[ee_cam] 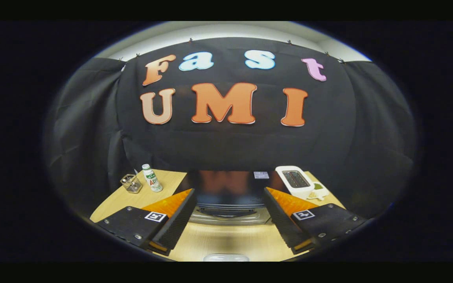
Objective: Open the toaster oven, put the food inside, and close the toaster oven door.
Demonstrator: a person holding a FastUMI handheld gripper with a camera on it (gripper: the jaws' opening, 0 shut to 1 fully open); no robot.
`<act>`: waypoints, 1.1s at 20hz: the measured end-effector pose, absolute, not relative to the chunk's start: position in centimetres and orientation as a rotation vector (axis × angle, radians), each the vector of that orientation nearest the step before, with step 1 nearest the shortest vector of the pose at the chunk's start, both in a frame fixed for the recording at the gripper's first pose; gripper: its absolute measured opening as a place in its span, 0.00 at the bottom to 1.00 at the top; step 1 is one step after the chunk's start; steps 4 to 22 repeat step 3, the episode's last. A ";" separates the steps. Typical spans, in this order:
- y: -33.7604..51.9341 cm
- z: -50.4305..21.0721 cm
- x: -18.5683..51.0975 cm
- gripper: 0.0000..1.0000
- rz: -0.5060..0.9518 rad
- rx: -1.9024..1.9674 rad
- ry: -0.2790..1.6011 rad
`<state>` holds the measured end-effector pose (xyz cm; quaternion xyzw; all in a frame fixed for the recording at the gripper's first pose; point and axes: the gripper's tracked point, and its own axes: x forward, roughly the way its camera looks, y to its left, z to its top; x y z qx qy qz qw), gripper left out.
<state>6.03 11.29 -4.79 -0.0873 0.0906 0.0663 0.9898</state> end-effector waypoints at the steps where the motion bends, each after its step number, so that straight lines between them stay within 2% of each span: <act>1: 11.6 -3.8 5.5 1.00 0.140 -0.184 0.163; 22: 11.8 -2.4 4.7 1.00 0.141 -0.186 0.145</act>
